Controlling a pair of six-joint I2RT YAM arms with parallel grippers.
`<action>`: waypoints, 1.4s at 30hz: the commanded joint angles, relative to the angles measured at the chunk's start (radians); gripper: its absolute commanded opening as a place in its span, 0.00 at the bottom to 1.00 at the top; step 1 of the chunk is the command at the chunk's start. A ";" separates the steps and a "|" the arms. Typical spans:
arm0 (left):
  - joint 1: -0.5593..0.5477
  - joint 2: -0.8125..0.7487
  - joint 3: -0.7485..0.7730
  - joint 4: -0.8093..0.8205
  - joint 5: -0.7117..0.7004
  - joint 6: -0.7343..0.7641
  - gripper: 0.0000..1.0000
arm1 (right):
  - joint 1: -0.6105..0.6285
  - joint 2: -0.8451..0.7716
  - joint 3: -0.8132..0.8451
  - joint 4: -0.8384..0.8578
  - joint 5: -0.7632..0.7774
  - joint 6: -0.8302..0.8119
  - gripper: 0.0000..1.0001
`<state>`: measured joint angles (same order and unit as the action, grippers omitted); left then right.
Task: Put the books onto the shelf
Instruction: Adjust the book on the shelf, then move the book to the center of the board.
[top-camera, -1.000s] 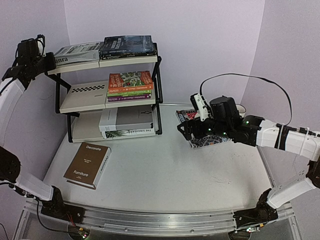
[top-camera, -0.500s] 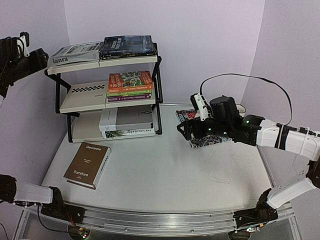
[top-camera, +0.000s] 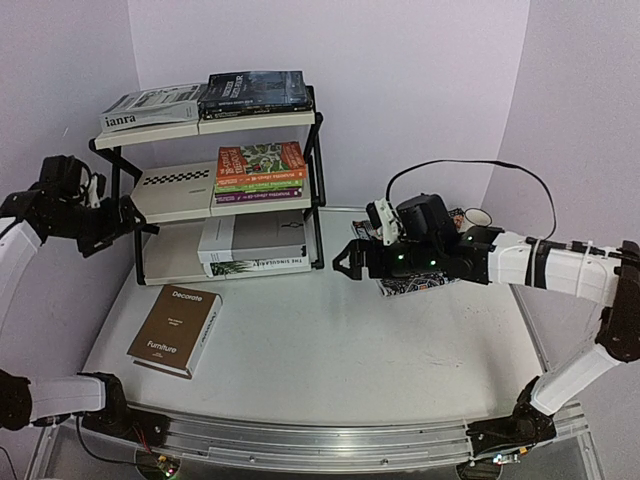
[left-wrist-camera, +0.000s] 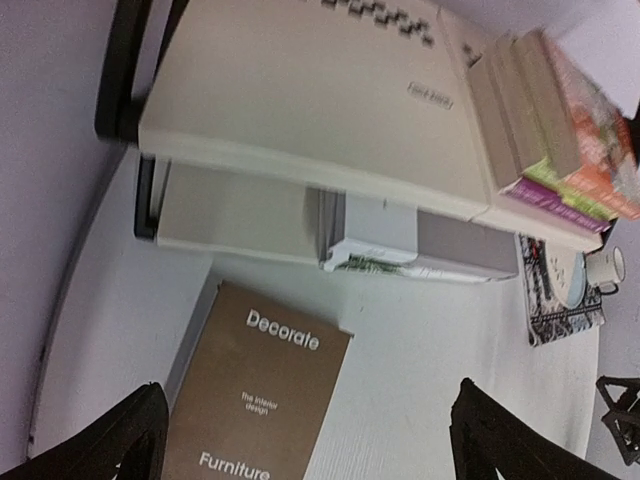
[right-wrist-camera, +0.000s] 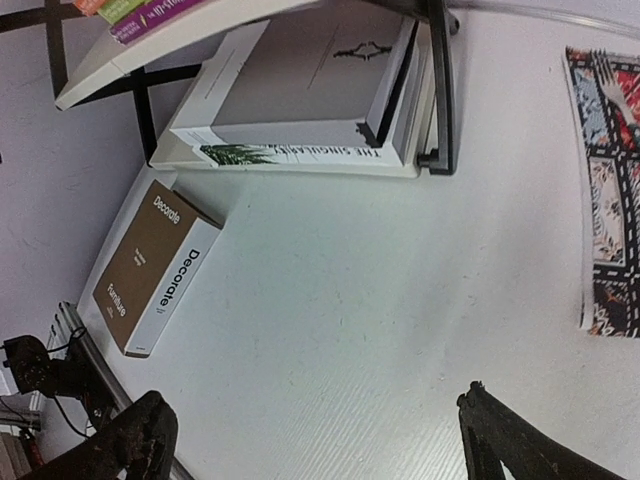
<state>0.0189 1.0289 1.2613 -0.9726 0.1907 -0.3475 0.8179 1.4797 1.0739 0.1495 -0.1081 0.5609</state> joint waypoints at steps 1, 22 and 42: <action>0.001 -0.036 -0.130 -0.003 0.064 -0.052 1.00 | 0.026 0.030 -0.024 0.019 -0.051 0.121 0.98; 0.001 -0.105 -0.772 0.684 0.054 -0.253 1.00 | 0.197 0.131 -0.136 0.225 -0.031 0.237 0.98; 0.000 0.129 -0.834 0.844 0.220 -0.189 0.89 | 0.215 0.209 -0.151 0.311 -0.076 0.268 0.98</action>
<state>0.0196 1.1396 0.4038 -0.1793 0.2420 -0.5622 1.0267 1.6456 0.9195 0.4090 -0.1496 0.8106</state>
